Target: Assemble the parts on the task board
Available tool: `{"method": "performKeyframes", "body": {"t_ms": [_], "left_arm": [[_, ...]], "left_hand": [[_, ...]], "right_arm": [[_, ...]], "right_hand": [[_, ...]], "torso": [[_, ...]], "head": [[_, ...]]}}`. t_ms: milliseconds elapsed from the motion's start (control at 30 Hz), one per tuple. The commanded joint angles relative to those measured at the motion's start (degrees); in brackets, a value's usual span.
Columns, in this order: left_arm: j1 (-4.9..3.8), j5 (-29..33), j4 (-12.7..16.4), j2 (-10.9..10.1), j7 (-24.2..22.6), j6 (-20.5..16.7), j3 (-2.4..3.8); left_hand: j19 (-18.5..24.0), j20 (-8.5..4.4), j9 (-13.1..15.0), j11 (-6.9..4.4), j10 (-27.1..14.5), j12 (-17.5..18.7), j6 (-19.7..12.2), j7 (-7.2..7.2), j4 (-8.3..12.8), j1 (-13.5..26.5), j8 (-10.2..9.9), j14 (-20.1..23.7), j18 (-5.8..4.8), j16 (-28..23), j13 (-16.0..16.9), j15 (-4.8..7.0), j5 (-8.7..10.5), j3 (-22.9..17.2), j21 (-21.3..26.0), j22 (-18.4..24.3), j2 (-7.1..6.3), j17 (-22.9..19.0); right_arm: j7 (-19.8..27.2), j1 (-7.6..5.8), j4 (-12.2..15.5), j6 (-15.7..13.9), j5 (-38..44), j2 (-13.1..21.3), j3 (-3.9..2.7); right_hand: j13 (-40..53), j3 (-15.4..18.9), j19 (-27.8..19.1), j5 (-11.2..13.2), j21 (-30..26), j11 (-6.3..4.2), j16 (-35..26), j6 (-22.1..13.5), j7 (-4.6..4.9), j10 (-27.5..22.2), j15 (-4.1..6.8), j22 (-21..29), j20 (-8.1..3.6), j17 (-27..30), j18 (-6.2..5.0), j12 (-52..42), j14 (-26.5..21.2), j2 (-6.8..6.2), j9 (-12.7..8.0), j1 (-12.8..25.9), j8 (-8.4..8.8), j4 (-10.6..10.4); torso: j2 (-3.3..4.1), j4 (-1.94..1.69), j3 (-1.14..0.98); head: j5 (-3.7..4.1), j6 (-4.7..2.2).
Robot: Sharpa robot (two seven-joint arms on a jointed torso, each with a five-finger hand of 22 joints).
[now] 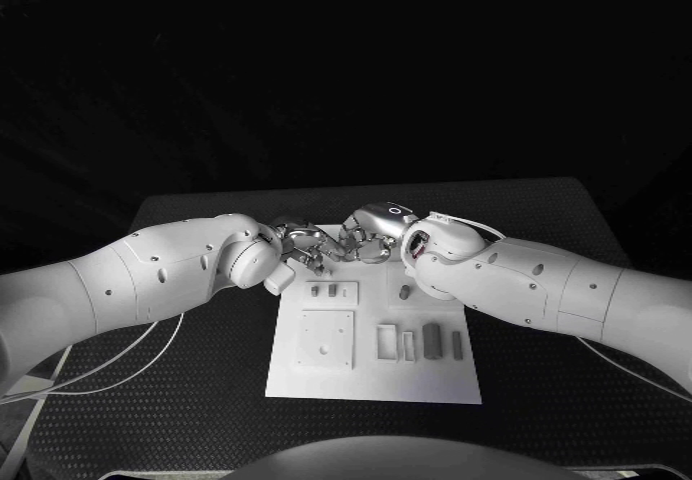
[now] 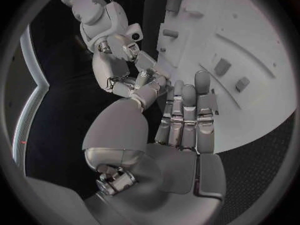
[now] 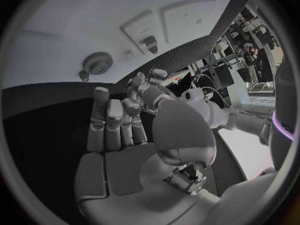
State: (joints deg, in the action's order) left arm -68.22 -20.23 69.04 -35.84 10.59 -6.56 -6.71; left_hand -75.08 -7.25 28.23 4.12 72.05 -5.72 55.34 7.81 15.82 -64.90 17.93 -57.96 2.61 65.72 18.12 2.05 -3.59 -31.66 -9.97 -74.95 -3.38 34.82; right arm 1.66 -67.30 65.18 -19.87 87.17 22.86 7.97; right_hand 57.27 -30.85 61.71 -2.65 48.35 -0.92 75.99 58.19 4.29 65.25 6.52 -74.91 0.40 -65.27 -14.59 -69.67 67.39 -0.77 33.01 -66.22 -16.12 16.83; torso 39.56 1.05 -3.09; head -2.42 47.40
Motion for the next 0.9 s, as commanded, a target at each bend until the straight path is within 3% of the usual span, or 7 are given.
{"method": "performKeyframes", "body": {"t_ms": [33, 467, 900], "left_arm": [[-0.12, 0.04, 0.2, 0.17, -1.76, -0.73, 0.1], [-0.13, 0.23, 0.09, 0.17, -1.78, -0.7, 0.1], [-0.13, 0.75, 0.05, -0.17, -2.36, -1.12, 0.1]], "left_hand": [[-0.49, -0.1, 0.29, -0.13, 0.59, -0.25, 0.61, -0.1, -0.08, -0.54, 0.39, -0.56, 2.47, -0.07, 0.11, 0.11, 0.16, -0.38, 0.13, -1.0, 0.29, 0.05], [-0.72, -0.57, 0.96, -0.87, 2.67, -0.62, 2.64, -1.15, -0.38, -0.77, 1.65, -1.33, 2.01, -0.79, 0.82, 0.74, 0.25, -1.28, 0.58, -0.88, 1.75, -0.01], [-1.16, -0.97, 1.51, -1.3, 3.69, -0.64, 3.48, -1.45, 0.38, -1.94, 2.35, -1.87, 1.73, -0.97, 1.26, 1.13, 0.74, -2.13, 0.84, -0.8, 1.78, 0.22]], "right_arm": [[0.26, 0.05, 0.07, 0.97, -0.14, -0.1, 0.03], [-0.09, 0.05, -0.25, 1.03, -1.01, -0.54, 0.03], [-0.34, 0.05, -0.56, 0.38, -1.79, -0.53, 0.04]], "right_hand": [[-0.06, -0.22, 0.1, -0.12, 0.37, -0.06, 0.22, 0.89, 1.13, 0.14, 0.46, -0.91, -0.23, 0.11, -0.41, 0.1, -0.1, -0.34, 0.05, -0.11, -0.2, 0.03], [-0.1, -0.15, 0.0, -0.11, 0.32, 0.04, 0.2, 0.32, 1.24, 0.13, 0.38, -0.86, -0.2, 0.36, -0.41, 0.25, -0.21, -0.65, -0.02, 0.16, 0.13, 0.01], [-1.25, 0.2, -1.46, -0.13, -0.73, 1.85, -0.94, -5.69, 3.17, -2.25, -1.31, -0.47, 0.56, 2.1, -0.39, 2.97, -1.71, -4.24, -1.49, -0.38, 3.57, 0.02]], "torso": [[-0.01, 0.03, -0.02], [0.0, 0.02, -0.06], [0.02, 0.06, -0.06]], "head": [[-0.01, 0.01], [-0.12, 0.14], [-0.37, 0.04]]}}
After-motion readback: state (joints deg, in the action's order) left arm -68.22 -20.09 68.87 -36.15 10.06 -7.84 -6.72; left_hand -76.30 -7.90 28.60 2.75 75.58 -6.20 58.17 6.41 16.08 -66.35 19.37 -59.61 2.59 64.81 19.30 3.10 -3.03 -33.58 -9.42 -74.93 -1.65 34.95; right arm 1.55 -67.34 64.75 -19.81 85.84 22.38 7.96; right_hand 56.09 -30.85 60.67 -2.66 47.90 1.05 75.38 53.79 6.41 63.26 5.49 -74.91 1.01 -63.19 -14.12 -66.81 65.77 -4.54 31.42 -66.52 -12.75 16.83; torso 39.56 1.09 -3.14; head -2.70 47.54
